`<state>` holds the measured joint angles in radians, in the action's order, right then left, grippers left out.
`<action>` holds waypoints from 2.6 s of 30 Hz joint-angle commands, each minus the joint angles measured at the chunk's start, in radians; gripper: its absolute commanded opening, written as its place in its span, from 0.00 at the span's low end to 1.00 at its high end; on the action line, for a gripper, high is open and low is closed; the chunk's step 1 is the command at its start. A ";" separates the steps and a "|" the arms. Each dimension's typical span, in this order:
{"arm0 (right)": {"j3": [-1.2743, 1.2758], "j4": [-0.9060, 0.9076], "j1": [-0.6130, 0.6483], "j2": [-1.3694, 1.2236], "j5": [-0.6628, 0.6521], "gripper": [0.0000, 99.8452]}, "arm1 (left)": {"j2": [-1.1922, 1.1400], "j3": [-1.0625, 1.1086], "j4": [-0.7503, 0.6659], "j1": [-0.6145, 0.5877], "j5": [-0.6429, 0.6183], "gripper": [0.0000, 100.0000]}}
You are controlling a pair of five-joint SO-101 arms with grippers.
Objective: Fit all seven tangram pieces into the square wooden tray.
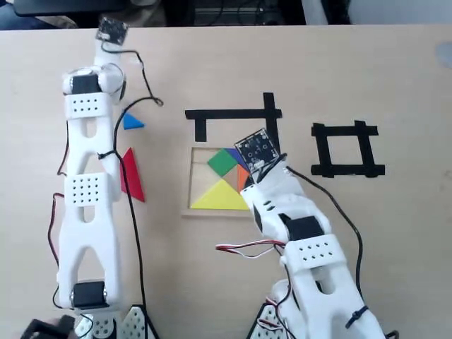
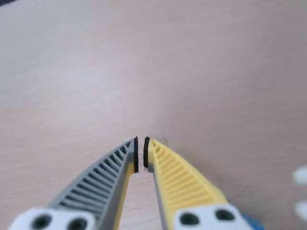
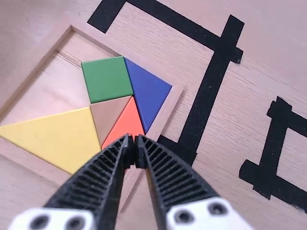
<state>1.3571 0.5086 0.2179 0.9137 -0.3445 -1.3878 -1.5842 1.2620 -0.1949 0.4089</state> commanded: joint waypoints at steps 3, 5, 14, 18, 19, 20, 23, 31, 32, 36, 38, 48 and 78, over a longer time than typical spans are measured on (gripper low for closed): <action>-0.007 -0.023 0.011 0.018 -0.008 0.01 | -0.012 -0.015 -0.028 0.021 0.043 0.06; -0.007 -0.023 0.011 0.018 -0.008 0.01 | -0.017 -0.015 -0.025 0.033 0.046 0.06; -0.007 -0.025 0.011 0.018 -0.008 0.01 | -0.026 -0.007 0.146 0.076 0.146 0.06; -0.007 -0.025 0.011 0.018 -0.008 0.01 | -0.026 -0.008 0.213 0.051 0.190 0.06; -0.007 -0.025 0.011 0.018 -0.008 0.01 | -0.026 -0.008 0.219 0.041 0.196 0.06; -0.007 -0.025 0.011 0.018 -0.008 0.01 | -0.026 -0.007 0.222 0.033 0.195 0.06; -0.007 -0.023 0.011 0.018 -0.008 0.01 | -0.026 -0.013 0.285 0.016 0.196 0.06; -0.007 -0.023 0.011 0.018 -0.008 0.01 | -0.017 -0.073 0.497 0.024 0.227 0.03; -0.007 -0.023 0.011 0.018 -0.008 0.01 | -0.017 -0.088 0.494 0.021 0.226 0.03; -0.007 -0.023 0.012 0.018 -0.008 0.01 | 0.048 -0.084 0.466 0.022 0.143 0.06; -0.007 -0.023 0.012 0.018 -0.008 0.01 | 0.114 -0.084 0.473 0.022 0.054 0.11; -0.007 -0.020 0.012 0.019 -0.008 0.01 | 0.420 0.206 0.502 0.054 -0.063 0.19; -0.013 0.008 0.014 0.024 -0.006 0.01 | 1.505 1.840 -0.285 0.076 -0.091 0.24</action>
<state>1.3571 0.5117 0.2179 0.9137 -0.3445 0.2018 0.2631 1.1224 -0.1258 0.2677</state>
